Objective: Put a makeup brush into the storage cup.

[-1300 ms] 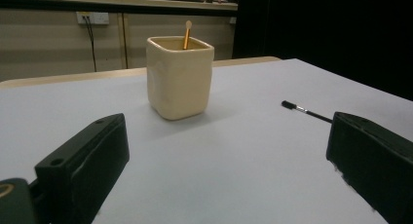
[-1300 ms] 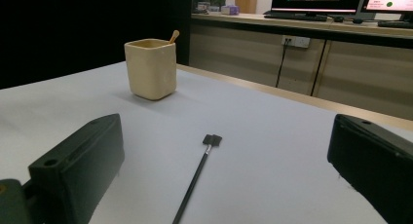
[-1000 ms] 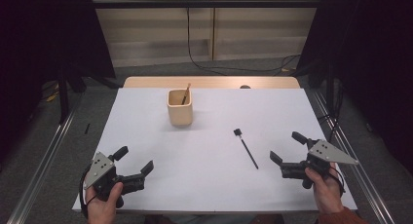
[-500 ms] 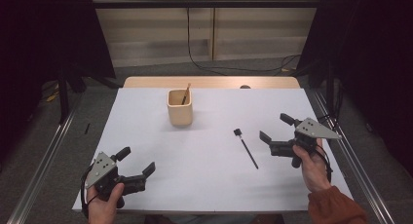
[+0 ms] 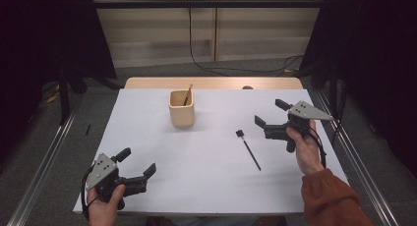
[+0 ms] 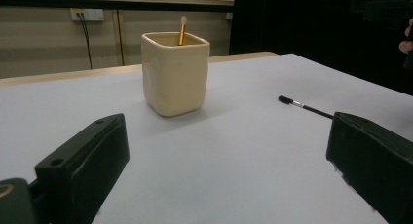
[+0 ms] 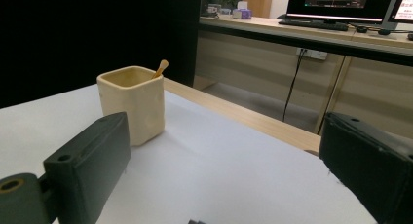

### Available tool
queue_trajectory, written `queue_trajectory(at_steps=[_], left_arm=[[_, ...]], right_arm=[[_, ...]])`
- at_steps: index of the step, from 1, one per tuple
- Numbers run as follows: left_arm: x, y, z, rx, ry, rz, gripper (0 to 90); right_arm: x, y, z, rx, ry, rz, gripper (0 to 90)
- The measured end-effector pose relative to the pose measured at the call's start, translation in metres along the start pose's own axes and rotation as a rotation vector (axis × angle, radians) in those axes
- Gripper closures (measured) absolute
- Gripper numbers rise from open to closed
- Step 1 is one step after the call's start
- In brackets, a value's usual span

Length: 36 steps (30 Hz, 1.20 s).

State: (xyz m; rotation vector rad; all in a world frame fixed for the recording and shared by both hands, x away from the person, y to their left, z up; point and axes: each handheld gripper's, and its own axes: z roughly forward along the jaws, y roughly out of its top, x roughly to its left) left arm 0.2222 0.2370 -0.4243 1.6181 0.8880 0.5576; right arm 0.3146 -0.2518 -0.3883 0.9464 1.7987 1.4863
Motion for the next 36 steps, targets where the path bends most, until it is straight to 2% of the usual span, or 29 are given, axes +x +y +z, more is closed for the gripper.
queue_trajectory(at_steps=[3,8,12,17,20,22,24,28,31,32,36], left_arm=[[0.001,0.000,0.000,-0.008,0.002,-0.004,1.8],[0.001,0.000,0.000,-0.004,0.000,0.000,1.8],[0.000,0.000,0.000,-0.001,0.001,0.000,1.8],[0.001,-0.001,0.000,0.003,0.004,-0.001,1.8],[0.001,-0.001,0.001,0.004,0.004,-0.001,1.8],[0.001,-0.001,0.001,0.006,0.002,0.002,1.8],[0.001,-0.001,0.001,0.010,0.001,0.006,1.8],[0.001,-0.001,0.002,0.009,0.007,0.009,1.8],[0.001,-0.001,0.002,0.011,0.011,0.009,1.8],[0.001,-0.001,0.002,0.009,0.008,0.009,1.8],[0.001,-0.001,0.002,0.010,0.007,0.006,1.8]], right_arm=[[-0.002,0.006,0.007,-0.021,-0.003,0.006,3.8],[-0.003,0.010,0.021,-0.019,-0.003,-0.003,3.7],[-0.009,0.018,0.031,-0.039,-0.015,0.002,4.0],[-0.014,0.021,0.040,-0.019,-0.016,0.008,3.9],[-0.015,0.019,0.042,0.015,-0.004,0.003,4.6],[-0.015,0.019,0.041,0.048,0.004,0.011,8.1],[-0.016,0.020,0.042,0.104,0.010,0.020,8.6],[-0.019,0.020,0.041,0.180,0.033,0.039,9.6],[-0.020,0.019,0.044,0.251,0.075,0.056,7.2],[-0.019,0.018,0.046,0.281,0.105,0.052,5.6],[-0.017,0.018,0.048,0.335,0.131,0.013,6.2]])
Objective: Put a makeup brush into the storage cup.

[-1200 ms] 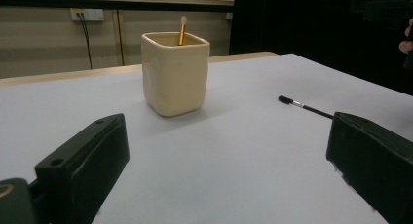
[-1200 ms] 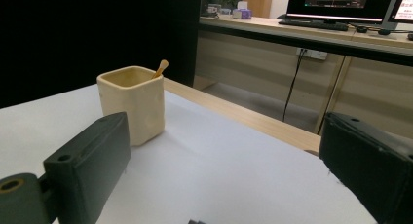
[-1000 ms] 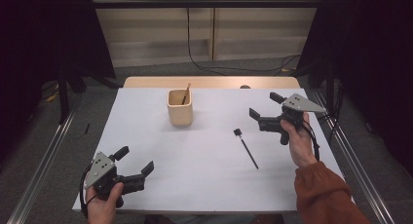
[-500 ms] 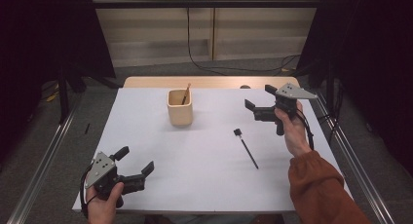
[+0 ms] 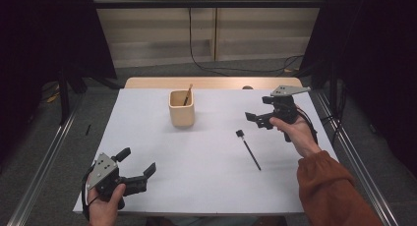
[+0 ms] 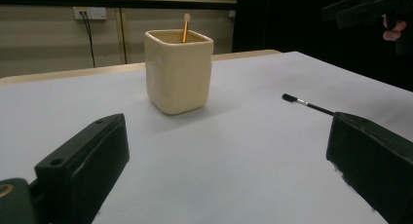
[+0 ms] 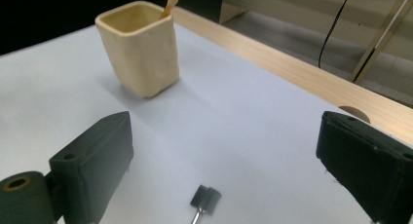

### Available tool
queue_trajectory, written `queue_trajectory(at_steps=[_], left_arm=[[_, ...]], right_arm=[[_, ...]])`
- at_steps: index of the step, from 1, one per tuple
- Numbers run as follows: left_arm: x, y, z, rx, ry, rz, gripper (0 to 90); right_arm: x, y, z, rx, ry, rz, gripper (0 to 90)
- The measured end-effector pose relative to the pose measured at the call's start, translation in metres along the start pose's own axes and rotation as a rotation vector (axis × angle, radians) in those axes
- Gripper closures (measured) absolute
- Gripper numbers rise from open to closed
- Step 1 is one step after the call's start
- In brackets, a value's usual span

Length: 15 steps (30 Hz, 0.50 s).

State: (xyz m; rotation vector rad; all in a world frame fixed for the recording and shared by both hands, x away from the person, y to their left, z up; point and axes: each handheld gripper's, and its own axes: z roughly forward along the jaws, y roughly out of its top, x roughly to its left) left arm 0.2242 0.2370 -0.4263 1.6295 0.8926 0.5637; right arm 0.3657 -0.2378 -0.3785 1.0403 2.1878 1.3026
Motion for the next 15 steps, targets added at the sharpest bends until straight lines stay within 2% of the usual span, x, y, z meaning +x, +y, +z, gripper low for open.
queue_trajectory(at_steps=[4,6,11,12,15], left_arm=[[0.000,0.000,0.000,-0.002,-0.003,-0.003,1.8],[0.000,0.000,0.000,-0.003,-0.007,-0.003,1.8],[0.000,0.000,0.000,-0.001,-0.006,-0.004,1.8],[0.001,0.000,0.000,-0.001,-0.005,-0.003,1.8],[0.001,0.000,0.000,-0.002,-0.006,-0.003,1.8]], right_arm=[[-0.002,0.006,0.001,0.142,0.040,0.028,5.2],[-0.003,0.008,0.003,0.200,0.077,0.058,5.2],[-0.003,0.009,0.007,0.323,0.109,0.086,6.1],[-0.004,0.008,0.009,0.364,0.135,0.100,6.3],[-0.004,0.006,0.014,0.441,0.134,0.102,7.1]])
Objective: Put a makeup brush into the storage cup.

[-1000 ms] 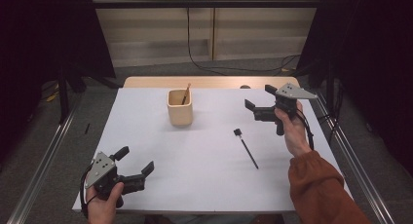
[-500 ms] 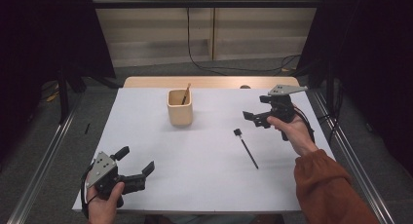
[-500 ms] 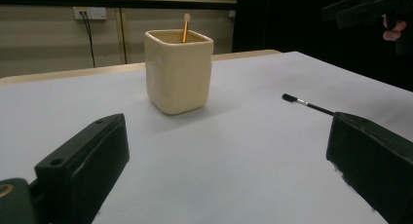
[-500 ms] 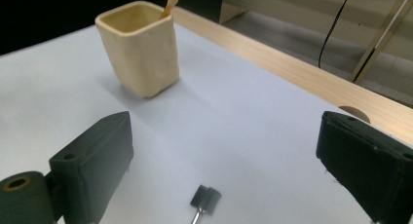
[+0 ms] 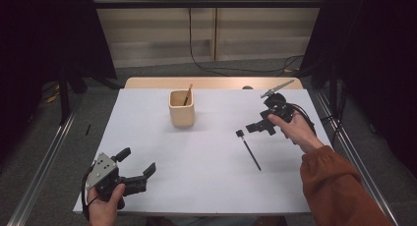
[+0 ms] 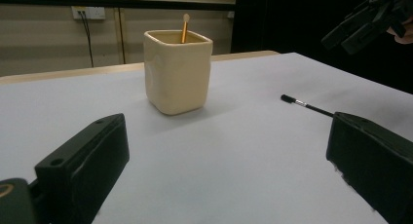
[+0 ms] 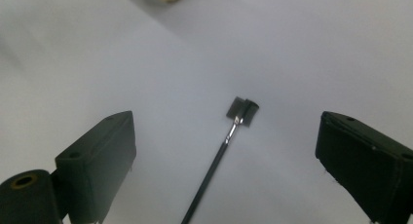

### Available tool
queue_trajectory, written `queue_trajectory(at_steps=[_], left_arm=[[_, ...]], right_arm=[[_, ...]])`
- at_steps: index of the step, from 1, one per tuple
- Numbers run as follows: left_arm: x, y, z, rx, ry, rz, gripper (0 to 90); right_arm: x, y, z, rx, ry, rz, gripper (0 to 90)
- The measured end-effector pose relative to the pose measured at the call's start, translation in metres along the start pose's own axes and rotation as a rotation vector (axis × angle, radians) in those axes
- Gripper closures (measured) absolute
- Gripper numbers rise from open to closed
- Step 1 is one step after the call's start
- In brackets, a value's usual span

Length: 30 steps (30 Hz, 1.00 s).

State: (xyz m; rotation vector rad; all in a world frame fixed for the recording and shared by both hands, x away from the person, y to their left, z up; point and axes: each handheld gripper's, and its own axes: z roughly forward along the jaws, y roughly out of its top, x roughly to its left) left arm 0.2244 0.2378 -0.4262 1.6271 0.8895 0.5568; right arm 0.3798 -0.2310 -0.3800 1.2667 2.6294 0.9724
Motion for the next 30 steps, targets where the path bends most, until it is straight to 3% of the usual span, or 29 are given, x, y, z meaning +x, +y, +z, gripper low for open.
queue_trajectory(at_steps=[8,12,18,23,26,30], left_arm=[[-0.001,0.000,0.000,0.003,-0.002,-0.001,1.8],[0.000,0.000,0.001,0.005,0.000,0.001,1.8],[0.000,-0.001,0.001,0.009,0.002,0.002,1.8],[0.000,-0.001,0.001,0.009,0.001,0.003,1.8],[0.000,-0.002,0.002,0.022,0.001,0.004,1.8],[0.000,-0.002,0.002,0.022,0.002,0.007,1.8]], right_arm=[[0.001,-0.001,0.013,0.167,-0.017,0.017,8.5],[0.002,-0.002,0.017,0.219,-0.006,0.007,11.0],[0.004,0.000,0.025,0.324,-0.041,0.015,11.4],[0.004,-0.001,0.031,0.369,-0.040,0.024,18.4],[0.006,-0.002,0.032,0.369,-0.055,0.005,22.6],[0.007,-0.003,0.033,0.380,-0.054,0.016,25.1]])
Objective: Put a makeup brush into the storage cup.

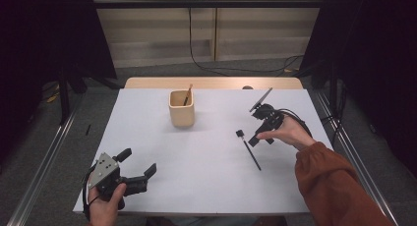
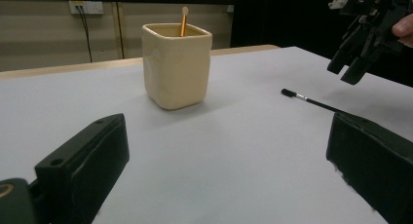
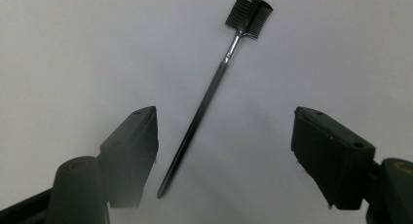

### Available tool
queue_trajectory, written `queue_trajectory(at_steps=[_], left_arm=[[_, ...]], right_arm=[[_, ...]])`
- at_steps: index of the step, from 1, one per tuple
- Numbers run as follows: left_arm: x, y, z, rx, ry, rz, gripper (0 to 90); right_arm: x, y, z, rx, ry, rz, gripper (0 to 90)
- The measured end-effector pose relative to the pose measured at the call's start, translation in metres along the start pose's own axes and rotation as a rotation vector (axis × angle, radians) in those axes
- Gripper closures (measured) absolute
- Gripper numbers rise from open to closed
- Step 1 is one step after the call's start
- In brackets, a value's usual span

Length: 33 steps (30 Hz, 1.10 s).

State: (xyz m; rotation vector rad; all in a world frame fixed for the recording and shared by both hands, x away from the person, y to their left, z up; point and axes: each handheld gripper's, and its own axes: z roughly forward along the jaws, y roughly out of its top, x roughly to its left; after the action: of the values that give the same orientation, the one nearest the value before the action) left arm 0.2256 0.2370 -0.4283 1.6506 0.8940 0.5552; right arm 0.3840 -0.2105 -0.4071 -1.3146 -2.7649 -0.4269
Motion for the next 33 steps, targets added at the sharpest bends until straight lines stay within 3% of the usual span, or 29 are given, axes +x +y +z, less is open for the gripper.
queue_trajectory(at_steps=[7,10,15,26,33], left_arm=[[0.000,0.000,0.000,0.002,0.008,0.007,1.8],[0.000,0.000,0.000,0.002,0.010,0.004,1.8],[0.000,0.000,0.000,0.007,0.013,0.010,1.8],[0.000,0.000,0.001,0.008,0.015,0.009,1.8],[0.001,0.000,0.001,0.009,0.018,0.008,1.8]], right_arm=[[0.002,-0.001,0.008,0.057,0.022,0.011,37.8],[0.002,-0.001,0.014,0.087,0.023,0.020,39.2],[0.004,-0.003,0.025,0.101,0.024,0.034,49.4],[0.010,-0.002,0.039,0.121,0.036,0.036,61.3],[0.012,-0.002,0.045,0.135,0.015,0.034,68.6]])
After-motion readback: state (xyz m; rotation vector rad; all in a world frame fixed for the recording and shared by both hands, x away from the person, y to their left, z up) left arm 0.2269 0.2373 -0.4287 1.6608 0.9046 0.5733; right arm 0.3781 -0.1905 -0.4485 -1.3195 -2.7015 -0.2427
